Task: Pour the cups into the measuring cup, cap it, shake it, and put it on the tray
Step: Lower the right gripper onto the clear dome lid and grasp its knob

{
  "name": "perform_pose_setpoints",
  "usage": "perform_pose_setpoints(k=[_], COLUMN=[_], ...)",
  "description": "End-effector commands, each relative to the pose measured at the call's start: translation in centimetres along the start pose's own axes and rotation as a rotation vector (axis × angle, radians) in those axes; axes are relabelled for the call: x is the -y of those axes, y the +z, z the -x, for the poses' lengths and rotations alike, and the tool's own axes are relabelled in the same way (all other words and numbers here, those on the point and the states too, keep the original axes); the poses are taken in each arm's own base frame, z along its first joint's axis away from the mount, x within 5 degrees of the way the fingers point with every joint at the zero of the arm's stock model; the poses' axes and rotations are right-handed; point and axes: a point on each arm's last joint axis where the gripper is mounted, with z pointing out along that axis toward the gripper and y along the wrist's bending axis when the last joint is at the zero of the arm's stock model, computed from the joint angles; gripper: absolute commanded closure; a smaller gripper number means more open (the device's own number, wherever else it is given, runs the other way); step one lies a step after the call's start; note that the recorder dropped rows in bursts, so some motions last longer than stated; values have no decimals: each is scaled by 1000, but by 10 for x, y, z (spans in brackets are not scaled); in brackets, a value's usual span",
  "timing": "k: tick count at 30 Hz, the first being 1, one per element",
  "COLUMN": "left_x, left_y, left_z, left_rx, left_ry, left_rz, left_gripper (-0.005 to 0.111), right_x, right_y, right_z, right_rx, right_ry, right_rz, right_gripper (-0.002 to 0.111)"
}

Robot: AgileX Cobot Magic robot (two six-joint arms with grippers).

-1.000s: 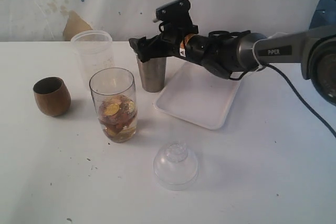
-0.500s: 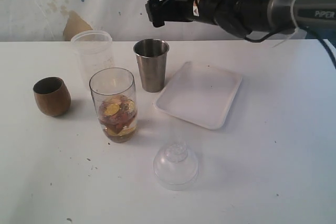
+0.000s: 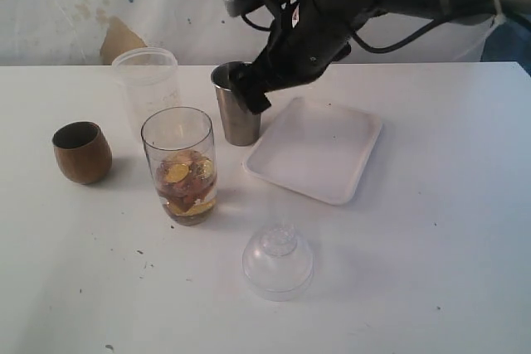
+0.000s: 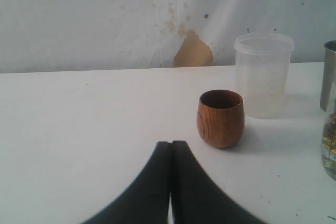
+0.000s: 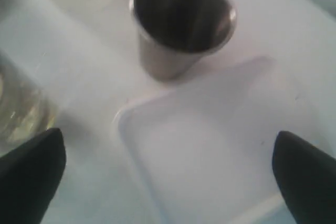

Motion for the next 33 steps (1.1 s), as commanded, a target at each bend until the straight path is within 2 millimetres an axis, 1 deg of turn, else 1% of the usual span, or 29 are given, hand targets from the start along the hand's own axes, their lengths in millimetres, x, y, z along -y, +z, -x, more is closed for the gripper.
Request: perform_pose_setpoints(k=[1,2,3,4,5,7,8,10,15,17,21,24,26,29,33], left_x=[0,0,0,0,0,0,0,0,0,0,0,0,0,0,0], left_y=[0,0,0,0,0,0,0,0,0,0,0,0,0,0,0], left_z=[0,0,0,0,0,0,0,0,0,0,0,0,0,0,0], left_rx=[12,12,12,12,12,12,12,12,12,12,12,12,12,12,12], left_ry=[-1,-1,-1,-1,-1,-1,-1,-1,-1,-1,-1,-1,-1,-1,-1], left_rz=[0,0,0,0,0,0,0,0,0,0,0,0,0,0,0], left_gripper=[107,107,107,107,107,107,107,107,107,107,107,107,107,107,107], right_x=[-8,-9,-16,-21,-30,-39,-41,-41,-39,-40,-42,-41,-41,-40,-40], right_y=[-19,-25,-28,-29,-30,-31,-30,-27,-12,-5,14,22,25,27,27], right_z=[-20,-28,-35,-35,-32,-29,-29,-29,-36,-44,-63,-71,-73,-70,-69], right_rx=[-240,-333,-413,-409,-380,-342,-340,-344,-402,-445,-535,-577,-578,-539,-528], right_ry=[-15,-15,-25,-30,-17,-11,0,-9,-11,17,10,-7,-5,-7,-11], right_rz=[97,122,199,260,363,471,486,490,450,441,438,416,414,401,399], right_gripper=[9,9,9,9,9,9,9,9,9,9,9,9,9,15,31])
